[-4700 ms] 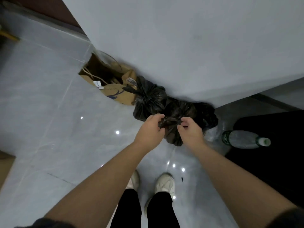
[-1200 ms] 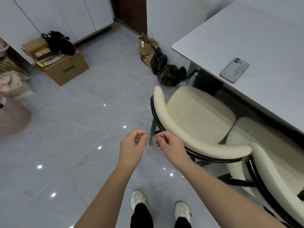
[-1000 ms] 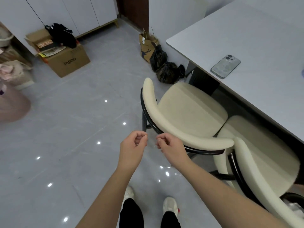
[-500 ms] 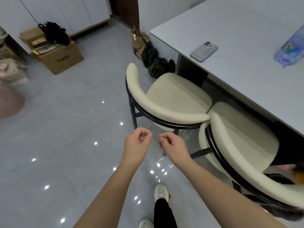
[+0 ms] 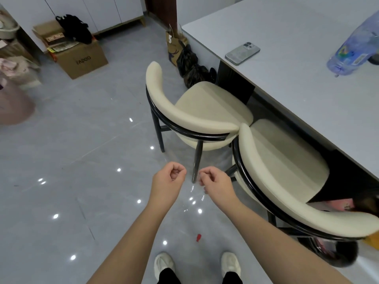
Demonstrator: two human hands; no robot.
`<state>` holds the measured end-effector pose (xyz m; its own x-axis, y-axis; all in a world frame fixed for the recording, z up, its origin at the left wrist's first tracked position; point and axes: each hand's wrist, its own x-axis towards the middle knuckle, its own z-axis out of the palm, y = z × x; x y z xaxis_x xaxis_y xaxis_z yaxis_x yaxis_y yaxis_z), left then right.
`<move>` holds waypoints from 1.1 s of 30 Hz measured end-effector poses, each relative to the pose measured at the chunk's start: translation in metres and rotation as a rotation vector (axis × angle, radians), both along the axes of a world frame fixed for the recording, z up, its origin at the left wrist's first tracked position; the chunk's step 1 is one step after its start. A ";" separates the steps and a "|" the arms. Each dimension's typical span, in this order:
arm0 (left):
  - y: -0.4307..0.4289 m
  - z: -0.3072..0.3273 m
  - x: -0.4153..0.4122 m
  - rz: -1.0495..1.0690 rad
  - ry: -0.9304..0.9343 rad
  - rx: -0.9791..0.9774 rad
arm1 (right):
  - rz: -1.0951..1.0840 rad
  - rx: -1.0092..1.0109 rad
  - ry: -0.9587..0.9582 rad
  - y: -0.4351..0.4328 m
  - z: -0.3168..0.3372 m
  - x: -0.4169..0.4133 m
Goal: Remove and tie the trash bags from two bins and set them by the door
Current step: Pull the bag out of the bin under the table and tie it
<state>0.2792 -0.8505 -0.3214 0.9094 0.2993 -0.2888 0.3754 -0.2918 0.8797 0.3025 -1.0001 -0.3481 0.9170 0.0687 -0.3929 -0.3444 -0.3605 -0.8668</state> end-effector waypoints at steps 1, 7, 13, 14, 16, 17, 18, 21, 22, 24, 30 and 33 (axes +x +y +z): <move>-0.012 -0.003 -0.007 0.022 0.010 0.000 | 0.011 0.007 0.002 -0.012 -0.002 -0.005; -0.086 -0.020 -0.054 0.130 0.038 -0.015 | 0.138 -0.011 0.022 -0.085 -0.010 -0.038; -0.136 -0.030 -0.093 0.142 0.042 -0.009 | 0.188 -0.061 0.027 -0.136 -0.022 -0.070; -0.142 -0.032 -0.098 0.126 0.045 0.002 | 0.191 -0.069 0.026 -0.143 -0.024 -0.077; -0.155 -0.037 -0.109 0.083 0.053 0.013 | 0.193 -0.082 0.025 -0.157 -0.029 -0.093; -0.163 -0.039 -0.114 0.058 0.058 0.015 | 0.187 -0.082 0.025 -0.164 -0.033 -0.101; -0.170 -0.042 -0.118 0.030 0.064 0.020 | 0.183 -0.081 0.023 -0.171 -0.036 -0.107; -0.192 -0.052 -0.130 -0.020 0.089 0.041 | 0.154 -0.076 0.047 -0.191 -0.051 -0.128; -0.199 -0.055 -0.134 -0.033 0.081 0.047 | 0.145 -0.075 0.055 -0.199 -0.057 -0.134; -0.214 -0.062 -0.141 -0.064 0.079 0.057 | 0.142 -0.087 0.061 -0.214 -0.068 -0.145; -0.273 -0.081 -0.152 -0.101 0.108 0.059 | 0.120 -0.086 0.097 -0.273 -0.094 -0.158; -0.307 -0.091 -0.159 -0.090 0.091 0.077 | 0.151 -0.097 0.104 -0.311 -0.107 -0.161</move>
